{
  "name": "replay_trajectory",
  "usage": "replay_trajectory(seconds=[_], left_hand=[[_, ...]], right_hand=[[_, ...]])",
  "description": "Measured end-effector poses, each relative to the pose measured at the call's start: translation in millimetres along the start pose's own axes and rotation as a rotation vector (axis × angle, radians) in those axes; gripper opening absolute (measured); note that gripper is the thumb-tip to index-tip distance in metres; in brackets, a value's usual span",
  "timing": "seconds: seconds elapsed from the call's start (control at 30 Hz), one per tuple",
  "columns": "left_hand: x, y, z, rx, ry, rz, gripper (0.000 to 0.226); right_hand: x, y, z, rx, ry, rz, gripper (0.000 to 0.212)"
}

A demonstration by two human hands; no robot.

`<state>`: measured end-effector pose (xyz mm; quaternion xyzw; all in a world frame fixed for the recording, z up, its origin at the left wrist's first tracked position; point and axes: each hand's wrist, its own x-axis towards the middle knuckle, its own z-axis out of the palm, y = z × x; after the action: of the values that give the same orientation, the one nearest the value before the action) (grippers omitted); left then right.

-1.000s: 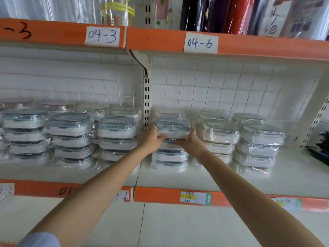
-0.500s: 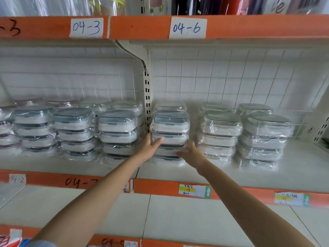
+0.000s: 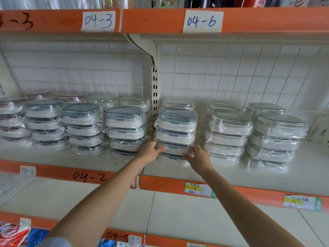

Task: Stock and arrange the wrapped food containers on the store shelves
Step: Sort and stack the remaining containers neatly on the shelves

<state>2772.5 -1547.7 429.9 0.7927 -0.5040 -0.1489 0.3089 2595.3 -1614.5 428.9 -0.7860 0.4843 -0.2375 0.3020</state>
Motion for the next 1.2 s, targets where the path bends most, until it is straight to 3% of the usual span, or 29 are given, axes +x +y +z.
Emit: replay_trajectory(seconds=[0.3,0.4,0.6,0.67,0.73,0.9,1.03,1.1,1.2], left_hand=[[-4.8,-3.3,4.3,0.040,0.108,0.038,0.035],[-7.6,2.3,0.8,0.071,0.061,0.003,0.038],[-14.9,29.5,-52.6,0.561,-0.300,0.023,0.037],[-23.3,50.2,-69.5,0.765,-0.216,0.094,0.036],[-30.4,73.5,-74.5,0.819,-0.072,0.210,0.035],[-35.8,119.7,-20.8,0.431,-0.009,0.399,0.046],[-26.8,126.1,46.2,0.185,-0.121,0.271,0.033],[-18.1,127.0,70.6,0.121,-0.130,0.179,0.025],[-4.5,128.3,90.6,-0.055,-0.099,0.039,0.065]], right_hand=[[3.5,-9.2,-0.9,-0.082,-0.010,0.007,0.030],[0.9,-14.3,-2.3,-0.135,-0.047,-0.005,0.029],[-5.0,-20.4,-42.9,-0.466,-0.165,-0.130,0.045],[-9.1,-21.9,-62.0,-0.489,-0.159,-0.180,0.040],[-14.3,-21.1,-80.8,-0.498,-0.147,-0.240,0.032],[-25.3,10.7,-117.6,-0.500,-0.085,-0.193,0.035],[-30.1,61.9,-125.2,-0.451,-0.060,-0.033,0.038],[-26.5,80.8,-122.5,-0.366,-0.059,0.061,0.051],[-16.9,96.2,-112.3,-0.108,-0.042,0.088,0.083]])
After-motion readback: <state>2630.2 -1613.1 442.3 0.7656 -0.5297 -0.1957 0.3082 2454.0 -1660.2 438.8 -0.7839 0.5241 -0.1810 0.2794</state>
